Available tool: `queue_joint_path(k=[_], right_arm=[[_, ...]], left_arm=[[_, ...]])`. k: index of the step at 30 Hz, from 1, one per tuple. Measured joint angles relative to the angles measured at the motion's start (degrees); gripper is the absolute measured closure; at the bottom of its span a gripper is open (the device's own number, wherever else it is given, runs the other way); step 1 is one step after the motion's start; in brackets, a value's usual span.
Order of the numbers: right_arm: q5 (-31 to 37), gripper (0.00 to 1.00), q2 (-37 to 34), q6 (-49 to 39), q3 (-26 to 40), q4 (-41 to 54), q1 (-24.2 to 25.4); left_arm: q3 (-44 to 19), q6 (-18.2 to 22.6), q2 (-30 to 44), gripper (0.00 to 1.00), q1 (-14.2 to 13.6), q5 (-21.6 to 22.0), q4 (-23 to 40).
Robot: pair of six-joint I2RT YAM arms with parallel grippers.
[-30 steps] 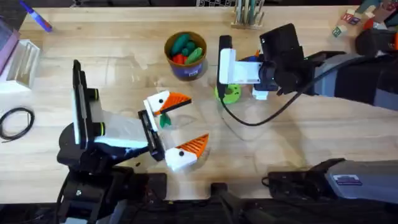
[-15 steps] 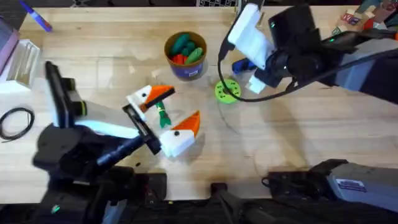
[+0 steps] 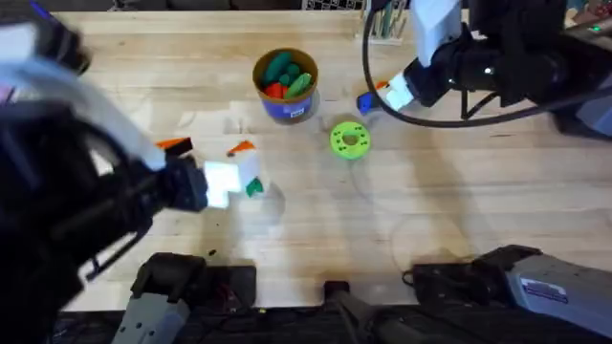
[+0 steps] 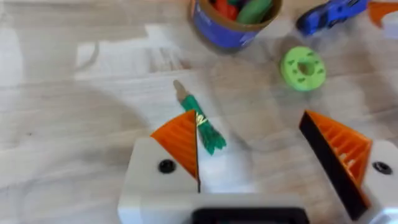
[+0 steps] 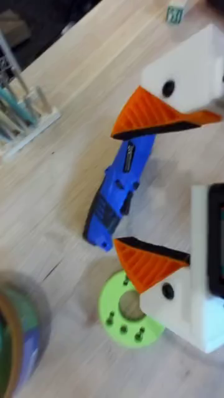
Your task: Pick up the gripper from the table and insert it into the empty holder that is missing its gripper. Then pick up a screw, insert it into the mounting hole, and use the screwdriver to tighten it. Finally, clean up the table by picking up the vegetable and placing it into the bucket.
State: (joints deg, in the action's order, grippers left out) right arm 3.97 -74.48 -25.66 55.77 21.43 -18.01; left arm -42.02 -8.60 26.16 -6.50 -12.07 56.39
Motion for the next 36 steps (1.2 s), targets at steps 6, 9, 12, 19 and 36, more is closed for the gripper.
queue_joint_path(k=[6, 9, 12, 19, 36], right_arm=[[-6.64, 0.084, 1.14, 2.52, 0.1, 0.02, 0.99], [-7.88, 0.084, 1.14, 3.31, 0.11, 0.02, 0.99], [-8.4, 0.084, 1.14, 4.62, 0.11, 0.04, 0.99], [-8.83, 0.084, 1.14, 7.47, 0.11, 0.04, 0.99], [-9.23, 0.082, 1.14, 7.93, 0.11, 0.04, 0.99]], left_arm=[[-1.97, -1.6, 16.03, 0.015, 0.0, 0.9, -2.42], [-1.97, -3.04, 21.67, 0.015, 0.0, 0.76, -2.15], [-1.97, -4.77, 26.92, 0.014, 0.0, 0.76, -2.15], [-1.97, -15.12, 38.8, 0.014, 0.0, 1.68, -2.26], [-1.97, -25.33, 52.03, 0.014, -6.58, 7.9, -9.45]])
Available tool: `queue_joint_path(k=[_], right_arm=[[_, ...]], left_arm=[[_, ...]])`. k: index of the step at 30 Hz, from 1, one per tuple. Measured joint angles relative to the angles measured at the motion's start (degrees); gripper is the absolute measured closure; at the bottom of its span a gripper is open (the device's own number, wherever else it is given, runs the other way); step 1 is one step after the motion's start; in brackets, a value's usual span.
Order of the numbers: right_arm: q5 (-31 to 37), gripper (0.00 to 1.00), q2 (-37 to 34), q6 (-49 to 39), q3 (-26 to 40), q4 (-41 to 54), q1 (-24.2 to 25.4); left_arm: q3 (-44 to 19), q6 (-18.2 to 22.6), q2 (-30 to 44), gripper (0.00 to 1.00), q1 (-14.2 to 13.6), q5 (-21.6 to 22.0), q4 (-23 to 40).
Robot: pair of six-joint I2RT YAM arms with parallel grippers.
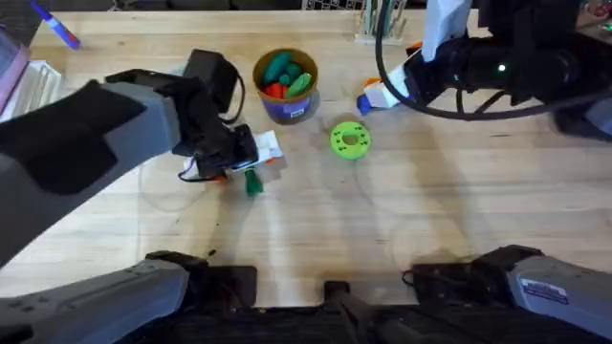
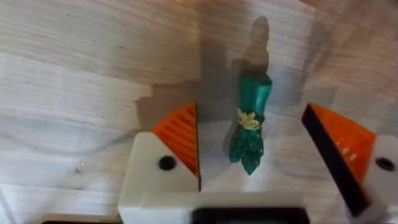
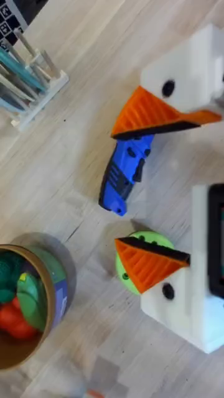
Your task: Pick up the gripper from the table and insert it into the empty holder that is missing its gripper. Then pick up a screw, insert it into the mounting hole, and use the screwdriver to tighten it. Finally, clean up the table by picking up the vegetable and placing it into the bucket.
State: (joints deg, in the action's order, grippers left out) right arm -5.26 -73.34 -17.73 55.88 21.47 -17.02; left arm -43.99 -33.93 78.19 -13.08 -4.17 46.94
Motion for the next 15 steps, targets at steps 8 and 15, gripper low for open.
queue_joint_path(k=[8, 15], right_arm=[[-0.02, 0.081, 0.0, 0.02, 0.0, 0.0, 0.0], [-0.02, 0.081, 0.0, 0.19, 0.0, 0.0, 0.0]], left_arm=[[-0.33, -1.5, 2.98, 0.63, -2.84, 3.84, 0.38], [-9.35, -1.84, 4.35, 0.986, -2.86, 4.63, 10.7]])
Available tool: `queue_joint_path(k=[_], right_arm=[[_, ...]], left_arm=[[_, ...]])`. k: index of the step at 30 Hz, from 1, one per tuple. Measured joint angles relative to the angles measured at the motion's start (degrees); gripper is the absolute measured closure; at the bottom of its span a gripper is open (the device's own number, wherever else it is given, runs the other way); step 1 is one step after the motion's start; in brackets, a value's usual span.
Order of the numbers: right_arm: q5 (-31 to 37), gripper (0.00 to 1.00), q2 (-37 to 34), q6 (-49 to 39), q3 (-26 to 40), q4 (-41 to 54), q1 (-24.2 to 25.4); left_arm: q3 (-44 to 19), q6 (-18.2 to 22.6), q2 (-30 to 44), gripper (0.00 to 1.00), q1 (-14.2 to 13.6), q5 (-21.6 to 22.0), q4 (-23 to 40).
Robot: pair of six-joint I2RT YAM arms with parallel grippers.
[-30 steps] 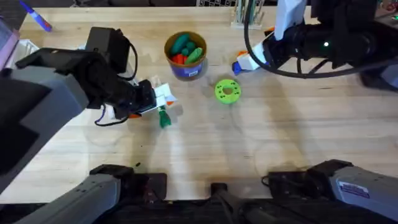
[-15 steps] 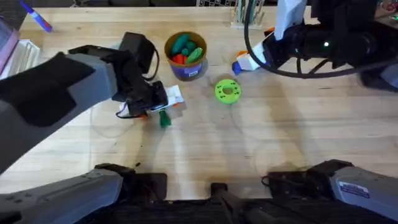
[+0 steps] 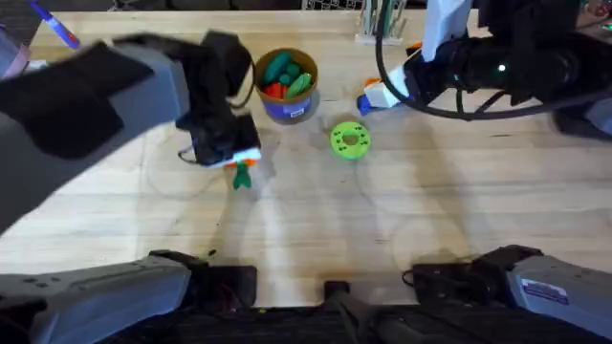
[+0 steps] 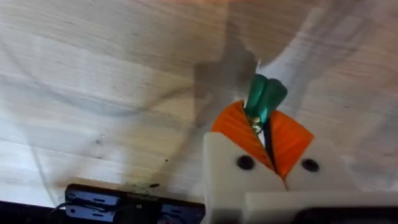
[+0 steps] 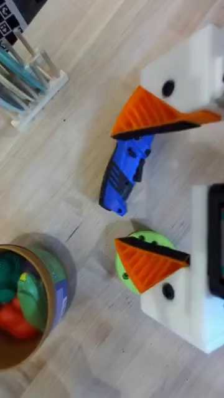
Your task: Pick up the gripper from the table and insert it into the empty holder that is missing its gripper. Then pick up a screw, insert it into the mounting hole, and use the screwdriver to tighten it. Finally, clean up the table by picking up the vegetable and placing it into the bucket.
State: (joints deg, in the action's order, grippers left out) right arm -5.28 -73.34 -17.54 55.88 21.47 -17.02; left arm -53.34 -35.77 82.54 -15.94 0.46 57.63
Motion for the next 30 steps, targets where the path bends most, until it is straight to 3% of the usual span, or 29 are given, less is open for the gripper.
queue_joint_path(k=[4, 7, 9, 12, 22, 23, 28, 29, 30], right_arm=[[0.0, 0.082, 0.0, 0.0, 0.0, -0.01, 0.0], [0.0, 0.081, 0.0, 0.0, 0.0, 0.0, 0.0], [0.0, 0.081, 0.0, 0.0, 0.0, -0.02, 0.0], [0.0, 0.082, 0.0, 0.0, 0.0, -0.11, 0.0], [-0.02, 0.082, 0.0, 0.0, 0.0, -0.02, 0.0], [-0.09, 0.082, 0.0, 0.0, 0.0, -0.02, 0.0], [-0.15, 0.082, -0.01, 0.0, 0.0, -0.09, 0.0], [-0.15, 0.081, 0.0, 0.0, 0.0, -0.11, 0.0], [-0.15, 0.082, -0.01, 0.0, 0.0, -0.11, 0.0]], left_arm=[[-11.86, 0.96, 0.06, 0.987, 0.0, 1.45, 1.68], [-17.63, 1.27, -0.16, 0.988, 0.0, 2.42, -6.19], [-18.72, 1.31, -0.2, 0.989, 0.0, 2.65, -13.19], [-18.76, 1.31, 0.52, 0.99, 0.0, 2.77, -18.19], [-18.49, 1.31, 7.6, 0.988, 0.0, 2.29, -21.24], [-18.49, 1.6, 7.56, 0.933, 0.0, 2.16, -21.7], [-18.49, 1.67, 7.39, 0.145, 0.0, 2.0, -22.03], [-18.49, 1.7, 7.39, 0.052, 0.0, 1.91, -21.97], [-18.49, 2.18, 7.39, 0.024, 0.0, 1.93, -21.97]])
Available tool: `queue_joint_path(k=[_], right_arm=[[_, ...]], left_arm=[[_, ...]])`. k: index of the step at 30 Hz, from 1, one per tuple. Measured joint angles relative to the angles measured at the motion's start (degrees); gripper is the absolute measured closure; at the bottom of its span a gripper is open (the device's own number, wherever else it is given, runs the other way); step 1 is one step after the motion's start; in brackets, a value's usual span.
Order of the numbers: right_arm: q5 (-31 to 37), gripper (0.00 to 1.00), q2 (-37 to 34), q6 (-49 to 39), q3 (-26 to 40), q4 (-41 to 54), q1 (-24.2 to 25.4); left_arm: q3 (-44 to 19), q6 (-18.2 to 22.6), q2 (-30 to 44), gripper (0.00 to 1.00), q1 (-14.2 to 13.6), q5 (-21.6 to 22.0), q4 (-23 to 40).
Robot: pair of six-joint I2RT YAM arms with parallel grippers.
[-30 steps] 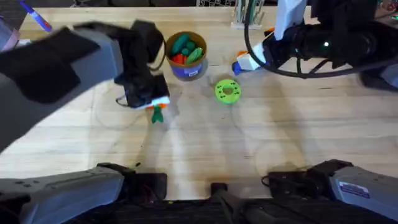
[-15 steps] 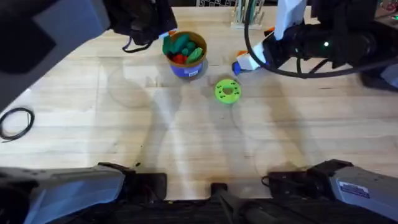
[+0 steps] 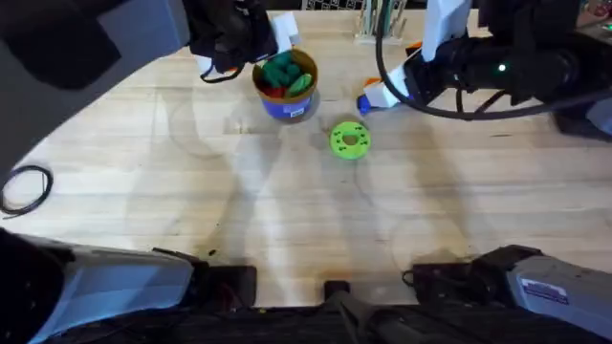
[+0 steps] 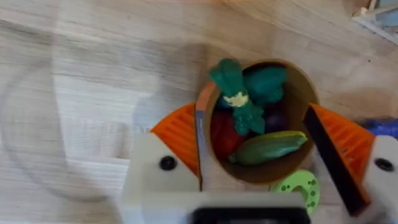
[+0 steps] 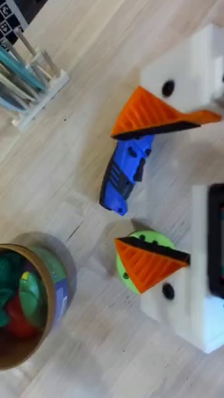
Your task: Pick up the gripper from the table and insert it into the empty holder that is missing its gripper. Then pick up a screw, insert it into the mounting hole, and use the screwdriver to tighten it. Finally, clean up the table by picking up the vegetable and placing it into the bucket.
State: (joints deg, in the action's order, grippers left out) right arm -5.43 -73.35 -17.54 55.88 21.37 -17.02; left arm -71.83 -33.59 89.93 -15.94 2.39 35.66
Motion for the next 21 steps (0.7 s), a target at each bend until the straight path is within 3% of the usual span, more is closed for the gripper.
queue_joint_path(k=[6, 12, 16, 21], right_arm=[[0.0, 0.082, 0.01, 0.0, 0.0, -0.04, 0.0], [0.0, 0.081, 0.75, 1.97, 0.0, 0.8, 0.0], [0.0, 0.082, 5.0, 7.75, 0.0, 1.48, 0.0], [-0.04, 0.012, 11.12, 13.67, 0.24, 3.7, 0.0]], left_arm=[[0.0, 6.37, -2.0, 0.013, 0.0, -0.04, 0.93], [-0.2, 15.48, -11.96, 0.013, 0.0, -0.03, 5.94], [-0.55, 20.75, -18.57, 0.014, 0.0, -0.02, 11.64], [-0.55, 23.6, -23.07, 0.014, 0.0, -0.02, 15.75]])
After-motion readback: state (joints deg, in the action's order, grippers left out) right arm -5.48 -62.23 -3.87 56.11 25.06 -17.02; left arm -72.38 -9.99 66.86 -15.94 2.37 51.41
